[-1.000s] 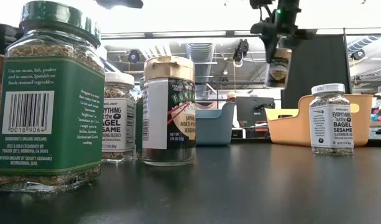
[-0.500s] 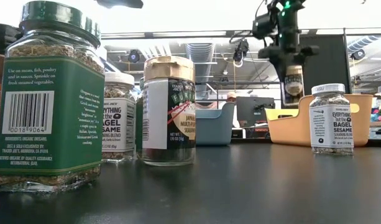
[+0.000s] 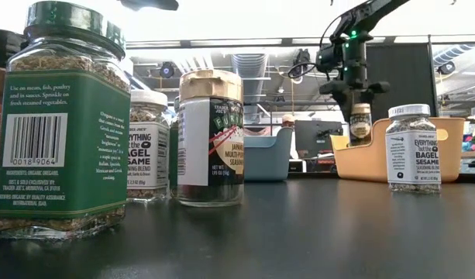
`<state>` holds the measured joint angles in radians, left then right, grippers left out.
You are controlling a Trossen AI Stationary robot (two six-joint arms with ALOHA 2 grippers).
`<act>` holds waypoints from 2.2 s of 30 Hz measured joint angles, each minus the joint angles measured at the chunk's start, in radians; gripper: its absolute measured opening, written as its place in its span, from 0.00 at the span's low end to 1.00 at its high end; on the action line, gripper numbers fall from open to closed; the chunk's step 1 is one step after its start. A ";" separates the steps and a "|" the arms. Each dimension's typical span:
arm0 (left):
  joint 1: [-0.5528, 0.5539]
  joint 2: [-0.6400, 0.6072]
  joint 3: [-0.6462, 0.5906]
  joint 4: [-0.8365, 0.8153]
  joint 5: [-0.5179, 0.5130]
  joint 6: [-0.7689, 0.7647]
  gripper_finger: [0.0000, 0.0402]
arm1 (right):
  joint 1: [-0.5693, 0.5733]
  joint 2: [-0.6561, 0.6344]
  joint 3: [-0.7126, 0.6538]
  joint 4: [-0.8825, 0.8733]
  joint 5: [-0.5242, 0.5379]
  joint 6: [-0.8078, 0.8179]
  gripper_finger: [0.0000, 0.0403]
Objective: Sort spices by type
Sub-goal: Put the top right gold seasoning bottle into the yellow bin
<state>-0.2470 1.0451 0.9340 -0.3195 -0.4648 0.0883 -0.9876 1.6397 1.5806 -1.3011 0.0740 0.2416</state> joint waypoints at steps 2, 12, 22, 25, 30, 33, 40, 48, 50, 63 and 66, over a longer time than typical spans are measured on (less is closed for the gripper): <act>0.000 0.000 0.000 -0.004 0.000 0.000 0.00 | -0.008 0.004 -0.004 0.019 -0.003 -0.009 0.66; 0.000 0.000 0.000 -0.006 0.000 0.000 0.00 | -0.049 0.016 -0.093 0.102 -0.003 -0.034 0.66; 0.000 0.000 0.000 -0.006 0.000 -0.003 0.00 | -0.048 0.028 -0.191 0.216 -0.055 -0.049 0.66; 0.000 0.000 0.000 -0.006 0.000 -0.003 0.00 | -0.048 0.027 -0.206 0.220 -0.056 -0.046 0.66; 0.000 0.000 0.000 -0.006 0.000 -0.004 0.00 | -0.048 0.027 -0.226 0.249 -0.056 -0.033 0.66; 0.000 0.000 0.000 -0.006 0.000 -0.003 0.00 | -0.047 0.027 -0.236 0.261 -0.056 -0.033 0.66; 0.000 0.000 -0.001 -0.005 0.000 -0.003 0.00 | -0.047 0.026 -0.263 0.269 -0.056 -0.034 0.79; 0.000 0.000 -0.001 -0.005 0.000 -0.004 0.00 | -0.047 0.021 -0.256 0.263 -0.050 -0.034 0.72; 0.000 0.000 -0.001 -0.005 0.000 -0.004 0.00 | -0.048 0.018 -0.248 0.258 -0.049 -0.034 0.71; 0.000 0.000 -0.001 -0.005 0.000 -0.004 0.00 | -0.047 -0.011 -0.220 0.252 -0.049 -0.033 0.81; 0.000 0.000 -0.001 -0.005 0.000 -0.004 0.00 | -0.047 -0.012 -0.217 0.242 -0.049 -0.033 0.82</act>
<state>-0.2470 1.0451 0.9329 -0.3248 -0.4644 0.0845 -1.0348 1.6274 1.3637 -1.0590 0.0255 0.2085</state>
